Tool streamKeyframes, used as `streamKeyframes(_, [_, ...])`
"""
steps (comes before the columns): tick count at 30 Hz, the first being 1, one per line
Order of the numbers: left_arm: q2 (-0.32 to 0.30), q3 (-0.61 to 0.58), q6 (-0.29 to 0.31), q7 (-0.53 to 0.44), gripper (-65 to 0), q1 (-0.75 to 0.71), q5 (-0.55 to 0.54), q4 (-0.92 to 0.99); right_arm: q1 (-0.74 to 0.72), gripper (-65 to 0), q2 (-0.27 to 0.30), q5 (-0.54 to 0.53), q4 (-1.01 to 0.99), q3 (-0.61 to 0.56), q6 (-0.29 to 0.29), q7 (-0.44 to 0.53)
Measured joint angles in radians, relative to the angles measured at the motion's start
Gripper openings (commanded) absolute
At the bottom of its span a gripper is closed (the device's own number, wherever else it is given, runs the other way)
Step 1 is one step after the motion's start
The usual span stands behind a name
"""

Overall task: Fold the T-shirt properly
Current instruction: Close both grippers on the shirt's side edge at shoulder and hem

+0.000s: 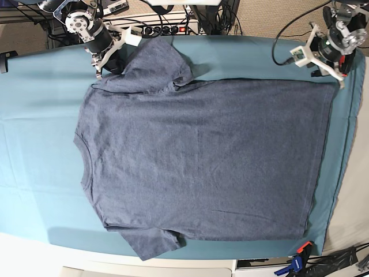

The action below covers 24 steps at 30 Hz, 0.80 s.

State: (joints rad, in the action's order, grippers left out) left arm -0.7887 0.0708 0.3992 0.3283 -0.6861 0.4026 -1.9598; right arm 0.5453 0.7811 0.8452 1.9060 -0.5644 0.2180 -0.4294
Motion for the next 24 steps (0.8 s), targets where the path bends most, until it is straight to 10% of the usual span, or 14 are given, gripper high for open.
streamKeyframes(8, [-0.018,-0.253,-0.201,0.041,-43.2,0.146,0.182,0.093,-0.002,-65.0,0.0,0.0,-0.001,-0.001,0.0,0.0])
streamKeyframes(24, [-0.099,-0.285,-0.217,0.04,-43.2,0.177,0.177,0.148,-0.002,-65.0,-0.001,0.0,-0.001,-0.001,0.0,0.0])
